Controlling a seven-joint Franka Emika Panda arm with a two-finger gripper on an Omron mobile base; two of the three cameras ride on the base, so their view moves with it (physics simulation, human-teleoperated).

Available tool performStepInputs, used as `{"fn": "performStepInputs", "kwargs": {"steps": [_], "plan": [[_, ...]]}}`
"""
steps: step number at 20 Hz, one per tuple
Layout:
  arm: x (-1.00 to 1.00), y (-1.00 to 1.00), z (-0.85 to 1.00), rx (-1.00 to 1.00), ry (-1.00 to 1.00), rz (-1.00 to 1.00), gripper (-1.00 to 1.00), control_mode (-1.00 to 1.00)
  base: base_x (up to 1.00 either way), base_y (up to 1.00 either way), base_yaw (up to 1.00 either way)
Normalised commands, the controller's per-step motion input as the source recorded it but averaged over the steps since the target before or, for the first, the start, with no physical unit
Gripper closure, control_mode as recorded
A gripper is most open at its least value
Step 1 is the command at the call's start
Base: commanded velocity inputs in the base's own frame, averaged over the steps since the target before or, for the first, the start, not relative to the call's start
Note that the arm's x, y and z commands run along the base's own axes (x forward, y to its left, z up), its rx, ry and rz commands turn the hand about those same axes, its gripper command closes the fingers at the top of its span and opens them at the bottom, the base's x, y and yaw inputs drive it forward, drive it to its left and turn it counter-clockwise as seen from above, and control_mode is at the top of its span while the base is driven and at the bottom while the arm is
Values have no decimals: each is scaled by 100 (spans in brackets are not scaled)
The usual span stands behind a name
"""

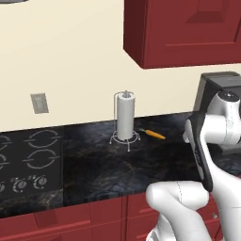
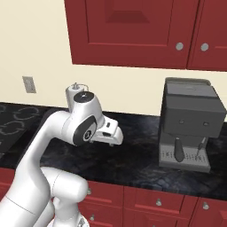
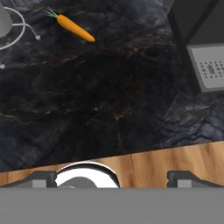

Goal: Place the two vegetables and bowl onto the tray for setting up a vegetable dip station.

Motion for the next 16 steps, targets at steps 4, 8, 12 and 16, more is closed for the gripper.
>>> {"fn": "performStepInputs", "kwargs": {"steps": [4,8,12,16], "plan": [[0,0,0,0,0,0,-100,100,0,0,1],[1,0,0,0,0,0,-100,-100,0,2,0],[55,12,0,0,0,8,-100,-100,0,0,0],[86,1,-3,0,0,22,-100,-100,0,0,0]]}}
